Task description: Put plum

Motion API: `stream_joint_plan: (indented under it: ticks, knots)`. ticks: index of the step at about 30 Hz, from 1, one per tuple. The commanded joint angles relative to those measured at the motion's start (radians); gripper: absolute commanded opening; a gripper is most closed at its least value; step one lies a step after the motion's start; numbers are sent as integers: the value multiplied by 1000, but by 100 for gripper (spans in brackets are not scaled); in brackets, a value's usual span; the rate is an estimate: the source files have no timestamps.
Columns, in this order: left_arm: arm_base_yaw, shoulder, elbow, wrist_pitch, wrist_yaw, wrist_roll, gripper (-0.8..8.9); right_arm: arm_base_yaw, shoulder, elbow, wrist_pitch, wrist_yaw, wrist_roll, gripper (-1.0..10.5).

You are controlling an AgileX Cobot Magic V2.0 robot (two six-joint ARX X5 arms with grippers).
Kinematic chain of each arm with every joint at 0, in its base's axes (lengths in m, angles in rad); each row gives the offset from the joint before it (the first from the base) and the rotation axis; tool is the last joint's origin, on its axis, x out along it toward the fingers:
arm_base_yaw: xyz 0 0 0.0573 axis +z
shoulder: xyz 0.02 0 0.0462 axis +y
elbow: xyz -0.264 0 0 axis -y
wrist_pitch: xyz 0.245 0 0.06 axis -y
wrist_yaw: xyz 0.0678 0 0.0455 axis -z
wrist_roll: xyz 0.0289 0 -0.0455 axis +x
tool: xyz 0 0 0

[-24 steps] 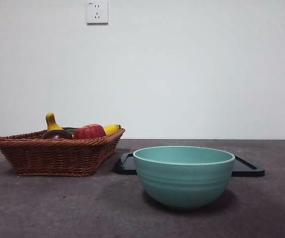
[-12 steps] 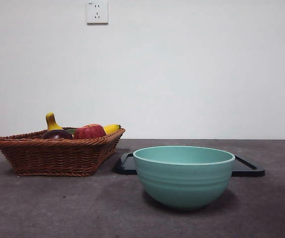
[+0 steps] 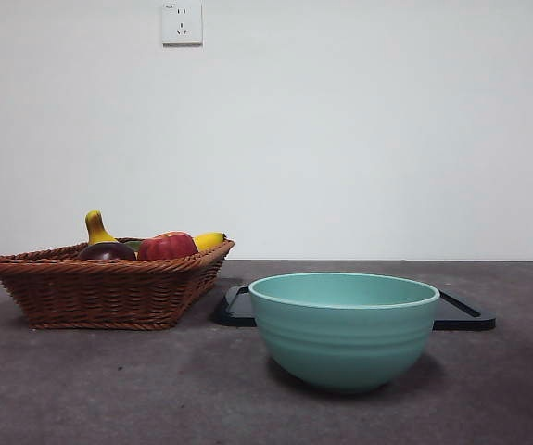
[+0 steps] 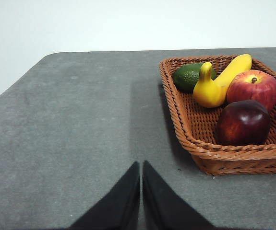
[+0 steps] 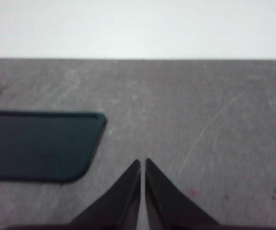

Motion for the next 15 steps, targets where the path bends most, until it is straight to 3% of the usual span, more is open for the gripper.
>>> stream_joint_plan:
  ticks: [1, 15]
  knots:
    - [1, -1, -21, -8, -2, -3, 8, 0, -2, -5, -39, 5, -3, 5]
    - [1, -1, -21, -8, -2, -3, 8, 0, -2, -5, -14, 3, 3, 5]
